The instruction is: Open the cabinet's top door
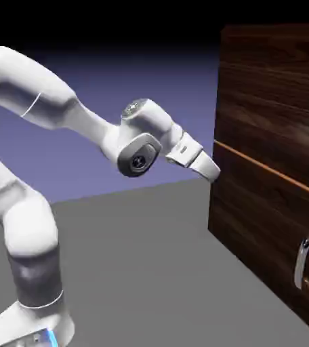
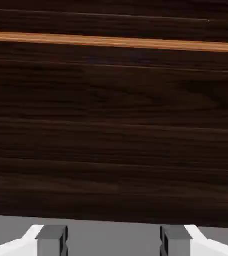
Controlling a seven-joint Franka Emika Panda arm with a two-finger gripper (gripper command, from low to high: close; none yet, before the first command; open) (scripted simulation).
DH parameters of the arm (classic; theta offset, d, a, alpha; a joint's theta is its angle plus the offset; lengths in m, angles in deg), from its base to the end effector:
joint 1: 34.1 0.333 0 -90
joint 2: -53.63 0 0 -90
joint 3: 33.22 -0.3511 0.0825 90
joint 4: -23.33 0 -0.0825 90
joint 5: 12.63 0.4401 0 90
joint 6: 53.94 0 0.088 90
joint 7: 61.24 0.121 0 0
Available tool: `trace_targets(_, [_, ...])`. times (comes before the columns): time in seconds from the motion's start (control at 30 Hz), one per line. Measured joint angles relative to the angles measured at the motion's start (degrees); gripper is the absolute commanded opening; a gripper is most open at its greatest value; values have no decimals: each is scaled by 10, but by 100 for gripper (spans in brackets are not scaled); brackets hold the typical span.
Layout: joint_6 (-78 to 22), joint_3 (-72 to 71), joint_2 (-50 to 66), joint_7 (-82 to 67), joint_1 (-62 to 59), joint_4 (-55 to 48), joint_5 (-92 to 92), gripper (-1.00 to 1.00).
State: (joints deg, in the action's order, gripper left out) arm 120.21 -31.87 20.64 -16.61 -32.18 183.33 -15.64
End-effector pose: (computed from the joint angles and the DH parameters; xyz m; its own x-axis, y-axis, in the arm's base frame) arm 0.4276 0.0083 0.4555 0.5149 -0.6644 0.5417 -0.4446 -0.7473 -0.4938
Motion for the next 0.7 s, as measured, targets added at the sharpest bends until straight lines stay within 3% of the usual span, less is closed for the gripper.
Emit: trace_targets(0.7, [26, 237, -56, 379, 214, -174, -523, 0])
